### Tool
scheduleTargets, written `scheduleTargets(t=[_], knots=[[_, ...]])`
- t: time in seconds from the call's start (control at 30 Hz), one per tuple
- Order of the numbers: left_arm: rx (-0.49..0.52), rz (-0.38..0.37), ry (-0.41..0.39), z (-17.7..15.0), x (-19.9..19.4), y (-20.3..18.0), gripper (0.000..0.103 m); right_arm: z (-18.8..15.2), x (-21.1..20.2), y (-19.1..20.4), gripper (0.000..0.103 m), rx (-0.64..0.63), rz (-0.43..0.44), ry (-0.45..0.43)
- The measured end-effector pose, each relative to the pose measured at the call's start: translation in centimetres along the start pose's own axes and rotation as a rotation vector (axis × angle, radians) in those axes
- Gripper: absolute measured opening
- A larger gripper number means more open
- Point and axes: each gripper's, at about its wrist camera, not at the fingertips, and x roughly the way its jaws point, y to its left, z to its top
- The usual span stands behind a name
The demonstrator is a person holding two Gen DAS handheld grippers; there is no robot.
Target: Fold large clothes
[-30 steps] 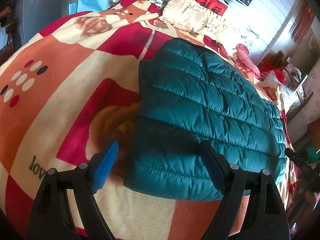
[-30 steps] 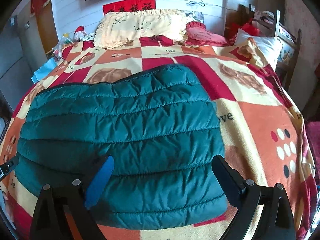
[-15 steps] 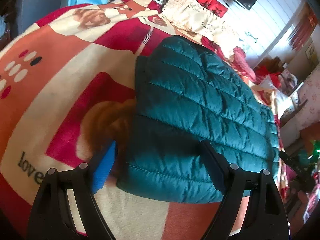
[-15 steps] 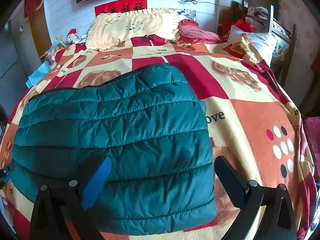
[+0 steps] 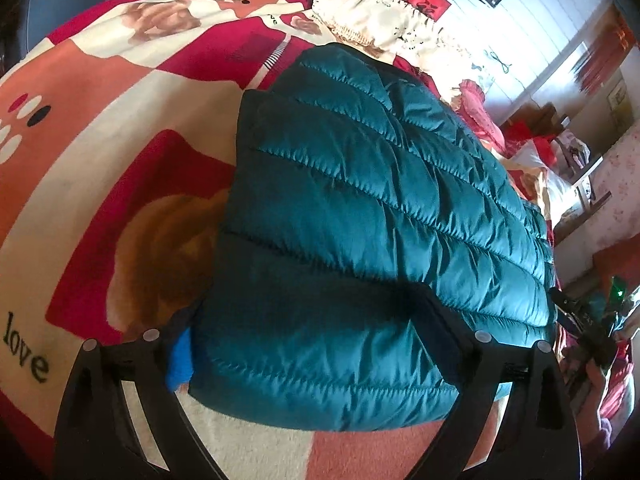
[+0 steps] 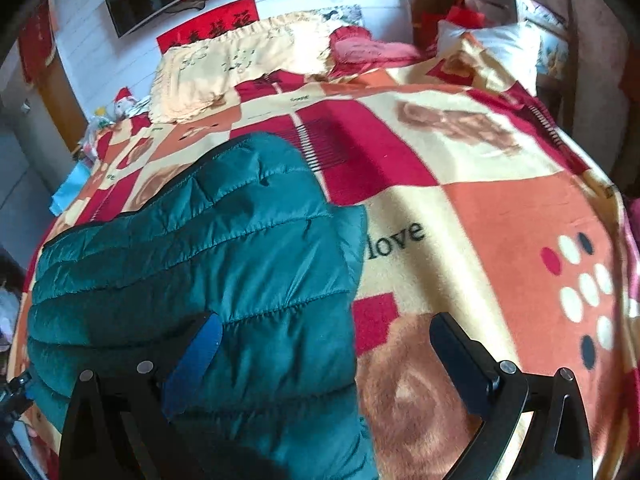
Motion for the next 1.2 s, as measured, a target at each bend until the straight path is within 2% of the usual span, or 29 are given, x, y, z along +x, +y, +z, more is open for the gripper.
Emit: scheduleTargets(t=[0.13,0.27,0.37,0.43,0.53,0.73,0.87,0.93,0.97,1.03,1.07,1.13,1.2], knots=[[0.006,-0.009,0.006,0.9,0.0,0.1,0.094,0.5,1.2,-0.4,0.103,0.011,0.066,0.005],[-0.022,-0.031,-0.048,2.0,-0.8,1.1,0.094,1.0,2.3,-0.7,0.103,0.026,0.126,0.014],[-0.018,-0.034,0.011,2.5,0.2,1.4,0.094,1.1,3.4,-0.7,0.103,0.035,0.211,0.034],[-0.034,-0.049,0.018,2.6,0.6,1.7,0.094,1.0,4.1,-0.6,0.103,0.031,0.244,0.051],[-0.065,-0.079,0.041,2.8,1.6,2.1,0.100,1.0,4.9,-0.5,0.103,0.037,0.290,0.068],[-0.098,-0.144,0.097,3.0,3.4,2.2,0.103,1.1,6.1,-0.3,0.103,0.033,0.323,0.113],[-0.100,-0.145,0.088,2.8,3.3,2.2,0.103,0.8,6.6,-0.3,0.103,0.062,0.341,0.134],[-0.085,-0.152,0.100,2.7,3.1,2.1,0.102,0.5,7.1,-0.3,0.103,0.103,0.371,0.180],[-0.082,-0.157,0.099,2.6,2.9,2.0,0.098,0.3,7.1,-0.2,0.102,0.109,0.387,0.190],[-0.078,-0.169,0.095,2.5,2.6,2.2,0.090,-0.1,6.7,0.6,0.087,0.090,0.383,0.187],[-0.067,-0.169,0.089,2.4,2.2,2.1,0.083,-0.2,6.1,1.0,0.084,0.083,0.374,0.178],[-0.033,-0.157,0.072,2.1,1.2,1.6,0.076,-0.4,5.5,1.2,0.068,0.090,0.378,0.174],[-0.009,-0.146,0.063,2.0,0.5,1.1,0.069,-0.5,4.5,1.4,0.060,0.090,0.386,0.164]])
